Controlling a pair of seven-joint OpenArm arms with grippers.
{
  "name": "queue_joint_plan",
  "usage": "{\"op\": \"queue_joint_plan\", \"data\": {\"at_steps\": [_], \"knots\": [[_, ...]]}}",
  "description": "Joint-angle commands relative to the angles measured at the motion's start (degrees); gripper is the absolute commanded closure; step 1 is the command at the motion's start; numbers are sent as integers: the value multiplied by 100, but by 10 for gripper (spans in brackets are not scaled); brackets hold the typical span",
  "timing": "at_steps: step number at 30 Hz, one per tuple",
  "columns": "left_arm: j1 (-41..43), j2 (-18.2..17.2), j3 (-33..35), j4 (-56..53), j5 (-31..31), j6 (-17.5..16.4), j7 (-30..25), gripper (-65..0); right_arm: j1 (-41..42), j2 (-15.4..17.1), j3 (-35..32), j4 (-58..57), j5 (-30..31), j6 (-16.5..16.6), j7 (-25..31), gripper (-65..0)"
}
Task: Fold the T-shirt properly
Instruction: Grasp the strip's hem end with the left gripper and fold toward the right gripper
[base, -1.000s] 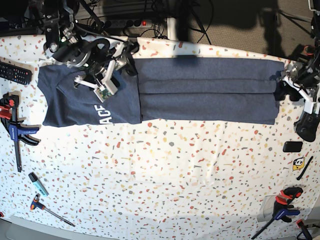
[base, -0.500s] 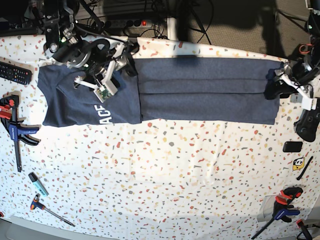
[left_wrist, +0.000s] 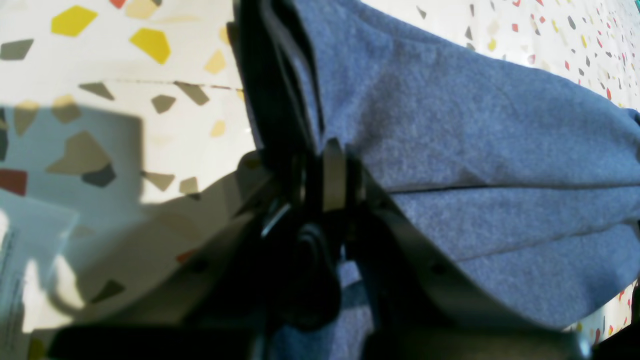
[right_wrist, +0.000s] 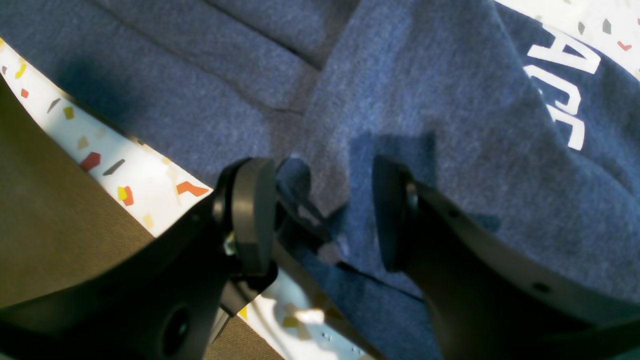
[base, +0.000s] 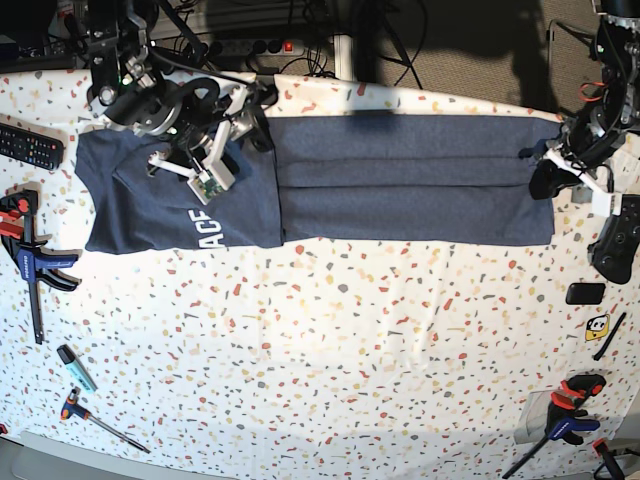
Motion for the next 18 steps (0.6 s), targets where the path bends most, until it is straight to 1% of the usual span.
{"op": "queue_joint_plan", "data": {"at_steps": [1, 4, 7, 10, 12, 13, 16, 18], "knots": [[-55, -114, -33, 66, -37, -48, -31, 0, 46, 52, 15, 125, 52, 71, 109, -312], [-146, -229, -33, 72, -28, -48, -66, 0, 46, 50, 15, 125, 52, 71, 114, -312], [-326, -533, -33, 72, -28, -44, -61, 0, 46, 50, 15, 131, 52, 71, 160, -312], [-564, -802, -33, 72, -26, -44, 149, 0, 46, 50, 15, 170, 52, 71, 203, -312], [-699, -903, -33, 72, 190, -22, 273, 0, 46, 50, 15, 245, 52, 71, 203, -312], [-745, -942, -33, 72, 289, 33, 308, 0, 46, 50, 15, 286, 50, 71, 203, -312], [-815, -1023, -33, 90, 302, 262, 542, 0, 48, 50, 15, 435, 52, 71, 221, -312], [-804, -1025, -33, 203, 151, 310, 813, 0, 48, 50, 13, 527, 52, 71, 240, -312]]}}
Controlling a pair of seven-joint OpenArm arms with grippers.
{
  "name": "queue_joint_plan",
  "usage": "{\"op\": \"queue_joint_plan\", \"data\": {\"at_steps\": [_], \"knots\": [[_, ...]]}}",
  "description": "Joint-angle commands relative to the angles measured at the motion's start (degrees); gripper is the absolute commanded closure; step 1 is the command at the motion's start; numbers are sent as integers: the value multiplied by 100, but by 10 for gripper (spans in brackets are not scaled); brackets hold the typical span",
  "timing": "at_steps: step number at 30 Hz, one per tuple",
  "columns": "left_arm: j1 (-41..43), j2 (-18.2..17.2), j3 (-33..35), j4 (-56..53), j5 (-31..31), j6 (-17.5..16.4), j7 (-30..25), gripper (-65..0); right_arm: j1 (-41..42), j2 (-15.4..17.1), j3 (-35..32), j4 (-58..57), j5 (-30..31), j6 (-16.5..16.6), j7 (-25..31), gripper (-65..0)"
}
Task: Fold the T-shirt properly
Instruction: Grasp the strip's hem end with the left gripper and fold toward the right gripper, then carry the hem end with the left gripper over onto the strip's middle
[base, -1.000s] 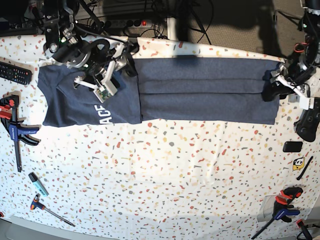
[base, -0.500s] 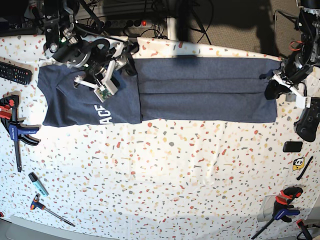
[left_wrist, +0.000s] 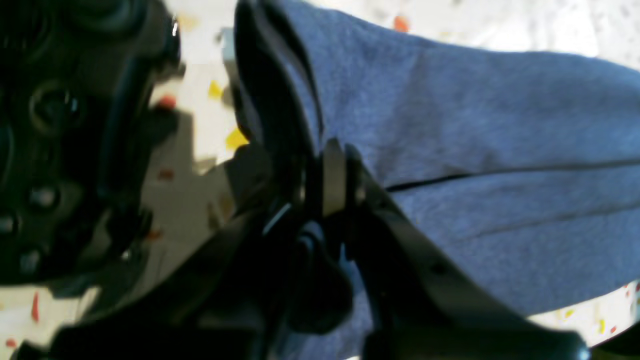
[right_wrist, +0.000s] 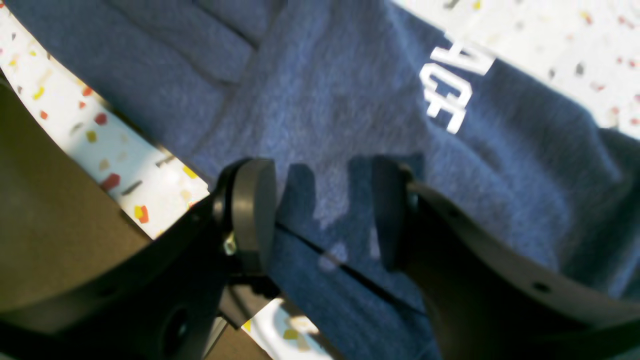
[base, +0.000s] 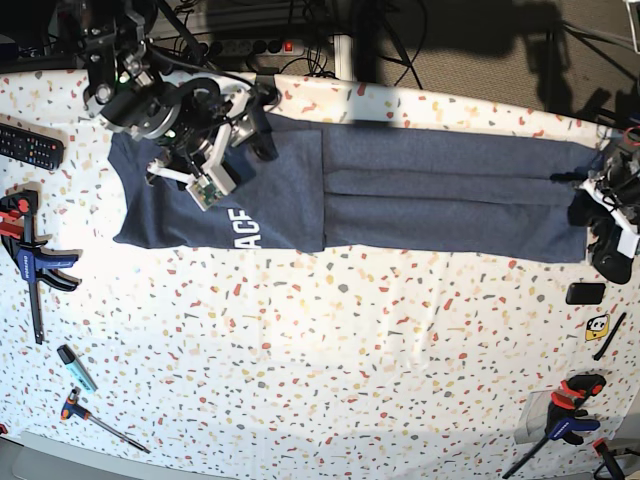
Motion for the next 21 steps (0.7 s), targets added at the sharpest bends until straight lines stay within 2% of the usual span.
{"op": "queue_joint_plan", "data": {"at_steps": [1, 4, 7, 11, 17, 21], "knots": [[-79, -127, -44, 201, -208, -37, 2, 0, 57, 50, 13, 164, 66, 71, 179, -312], [-33, 63, -42, 520, -219, -28, 179, 0, 120, 48, 13, 216, 63, 71, 184, -312], [122, 437, -42, 1032, -184, 227, 177, 0, 208, 48, 13, 216, 63, 71, 181, -312], [345, 1169, -42, 1768, -133, 444, 337, 0, 240, 50, 13, 216, 63, 71, 186, -312], [442, 2319, 0, 2409, -155, 459, 706, 0, 238, 50, 13, 214, 63, 71, 184, -312], [442, 2811, 339, 2417, 175, 457, 748, 0, 238, 50, 15, 214, 63, 71, 184, -312]]}}
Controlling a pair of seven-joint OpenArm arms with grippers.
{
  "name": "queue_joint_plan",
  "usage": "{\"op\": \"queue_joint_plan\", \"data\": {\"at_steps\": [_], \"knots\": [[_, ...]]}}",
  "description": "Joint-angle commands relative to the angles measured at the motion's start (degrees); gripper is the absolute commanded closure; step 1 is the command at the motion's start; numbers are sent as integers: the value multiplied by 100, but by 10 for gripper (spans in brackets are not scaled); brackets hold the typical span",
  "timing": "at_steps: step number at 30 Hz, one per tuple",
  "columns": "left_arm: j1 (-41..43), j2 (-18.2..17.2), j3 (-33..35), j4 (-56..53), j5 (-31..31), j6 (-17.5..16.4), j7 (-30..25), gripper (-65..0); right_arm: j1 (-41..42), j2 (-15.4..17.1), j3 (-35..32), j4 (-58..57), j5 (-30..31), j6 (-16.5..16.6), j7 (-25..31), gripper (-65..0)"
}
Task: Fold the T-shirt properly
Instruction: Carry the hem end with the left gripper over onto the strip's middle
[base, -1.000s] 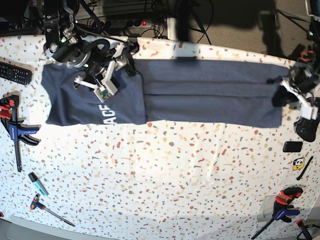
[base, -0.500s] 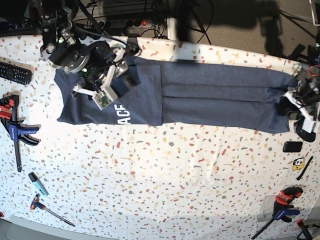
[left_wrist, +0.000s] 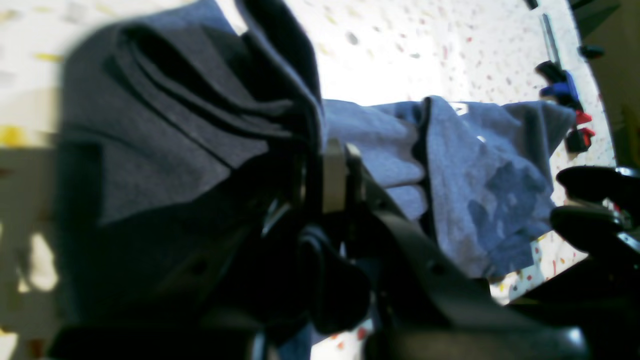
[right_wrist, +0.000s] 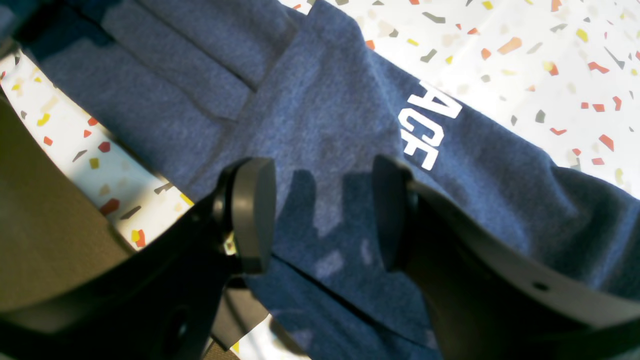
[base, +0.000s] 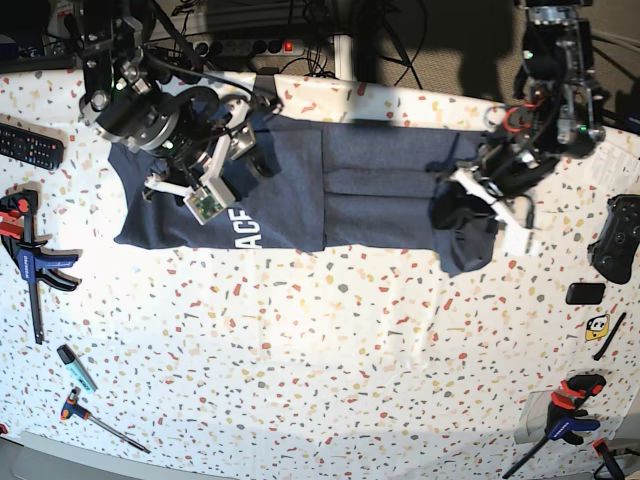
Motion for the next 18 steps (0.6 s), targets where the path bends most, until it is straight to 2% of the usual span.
{"op": "queue_joint_plan", "data": {"at_steps": [1, 6, 10, 13, 18], "knots": [[-66, 31, 118, 109, 4, -26, -101, 0, 48, 35, 15, 116, 66, 69, 149, -312], [-107, 59, 789, 109, 153, 22, -201, 0, 48, 35, 13, 116, 66, 69, 149, -312], [-144, 59, 1241, 109, 496, 433, -483, 0, 48, 35, 15, 116, 68, 69, 149, -312], [-144, 59, 1473, 109, 636, 560, -634, 0, 48, 35, 13, 116, 66, 69, 149, -312], [-146, 59, 1779, 109, 623, 555, -634, 0, 48, 35, 15, 116, 66, 69, 149, -312]]}}
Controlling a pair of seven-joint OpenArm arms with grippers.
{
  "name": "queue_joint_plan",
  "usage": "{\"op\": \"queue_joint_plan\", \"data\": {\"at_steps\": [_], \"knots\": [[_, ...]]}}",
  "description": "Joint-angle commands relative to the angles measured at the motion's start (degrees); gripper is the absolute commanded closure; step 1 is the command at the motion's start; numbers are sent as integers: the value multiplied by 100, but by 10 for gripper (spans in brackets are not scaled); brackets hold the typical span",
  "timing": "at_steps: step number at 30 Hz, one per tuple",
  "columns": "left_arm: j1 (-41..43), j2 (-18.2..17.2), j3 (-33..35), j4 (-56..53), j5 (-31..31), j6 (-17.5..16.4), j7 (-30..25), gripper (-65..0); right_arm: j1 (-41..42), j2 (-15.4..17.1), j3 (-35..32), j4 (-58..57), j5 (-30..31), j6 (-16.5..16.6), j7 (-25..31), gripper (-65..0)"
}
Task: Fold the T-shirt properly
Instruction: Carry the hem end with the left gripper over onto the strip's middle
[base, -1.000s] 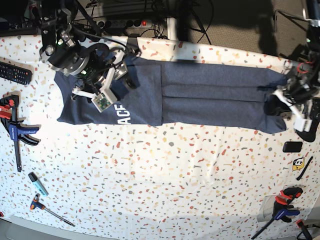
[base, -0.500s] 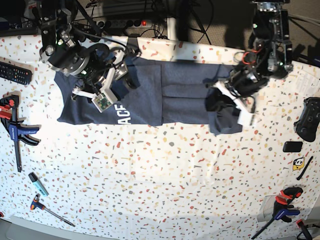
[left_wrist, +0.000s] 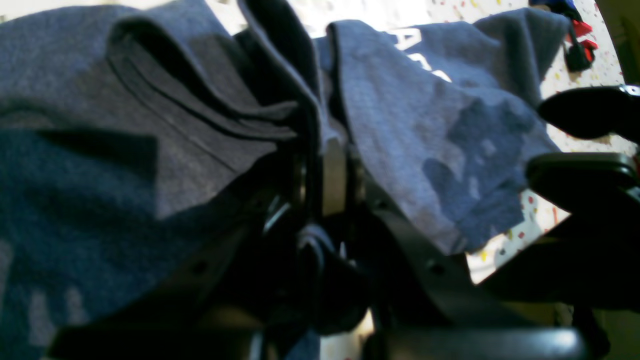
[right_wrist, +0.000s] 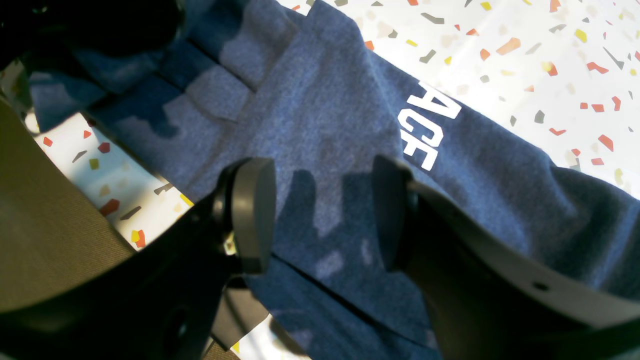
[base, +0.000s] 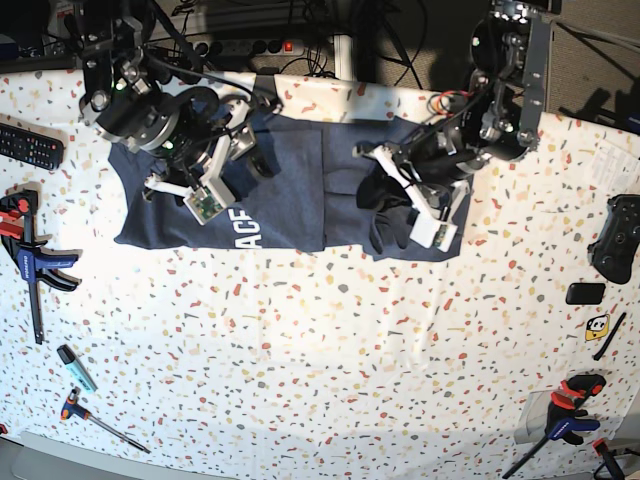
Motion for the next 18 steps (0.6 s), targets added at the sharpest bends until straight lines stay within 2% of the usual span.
{"op": "queue_joint_plan", "data": {"at_steps": [1, 4, 5, 8, 11, 16, 18], "knots": [[-83, 13, 63, 109, -109, -26, -168, 0, 50, 37, 15, 116, 63, 69, 149, -312], [-122, 13, 254, 109, -199, -26, -466, -237, 50, 37, 13, 116, 66, 69, 153, -312], [-155, 15, 321, 109, -358, -28, -538, -285, 50, 35, 13, 116, 66, 69, 151, -312], [-330, 15, 505, 109, -817, -151, -549, -301, 50, 37, 15, 116, 63, 69, 151, -312], [-503, 15, 542, 111, -841, -313, -527, -301, 50, 37, 15, 116, 63, 69, 149, -312], [-737, 4, 306, 111, -229, -308, -424, -301, 50, 37, 133, 116, 48, 69, 149, -312], [-780, -39, 70, 111, -31, -308, -420, -301, 50, 37, 289, 116, 50, -201, 127, -312]]}}
